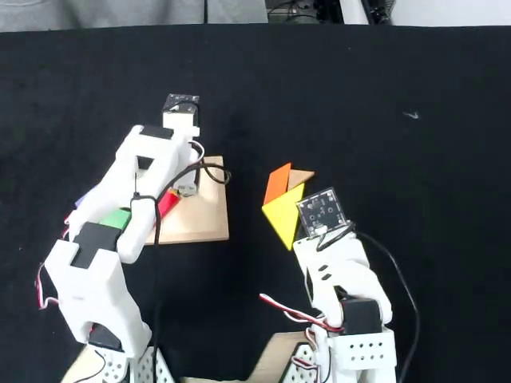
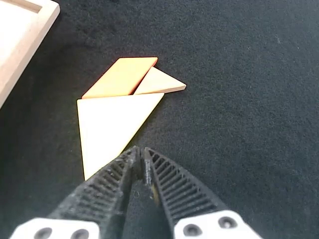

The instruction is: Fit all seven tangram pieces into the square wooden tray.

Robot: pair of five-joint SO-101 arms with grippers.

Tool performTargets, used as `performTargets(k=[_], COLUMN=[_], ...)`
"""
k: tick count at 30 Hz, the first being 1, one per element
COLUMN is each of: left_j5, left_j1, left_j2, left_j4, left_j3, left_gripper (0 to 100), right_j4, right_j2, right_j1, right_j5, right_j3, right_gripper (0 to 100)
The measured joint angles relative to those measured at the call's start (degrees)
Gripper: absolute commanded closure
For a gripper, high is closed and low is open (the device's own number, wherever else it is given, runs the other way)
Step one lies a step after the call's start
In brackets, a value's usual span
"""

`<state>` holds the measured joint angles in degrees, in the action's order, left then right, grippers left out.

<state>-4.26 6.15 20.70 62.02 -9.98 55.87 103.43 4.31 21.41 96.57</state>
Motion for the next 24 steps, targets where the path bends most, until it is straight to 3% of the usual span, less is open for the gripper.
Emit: performTargets(k=[7, 15, 20, 24], left_j5=[-0.09, 0.53, 5.1, 8.79], left_j1=[-0.53, -5.01, -10.2, -18.29], left_j2=[-1.58, -20.48, -32.79, -38.86], left_j4=[11.96, 24.44, 27.87, 25.85], left_j3=[9.85, 18.37, 14.86, 2.73], left_gripper=[85, 84, 84, 84], right_j4=[0.0, 0.97, 6.33, 8.44], right_j2=[0.0, 0.0, 0.0, 0.0], right_j1=[0.0, 0.0, 0.0, 0.0], right_j5=[0.0, 0.97, 4.31, 4.31], right_j3=[0.0, 0.0, -3.6, -7.47], right_gripper=[98.6, 98.6, 98.6, 98.6])
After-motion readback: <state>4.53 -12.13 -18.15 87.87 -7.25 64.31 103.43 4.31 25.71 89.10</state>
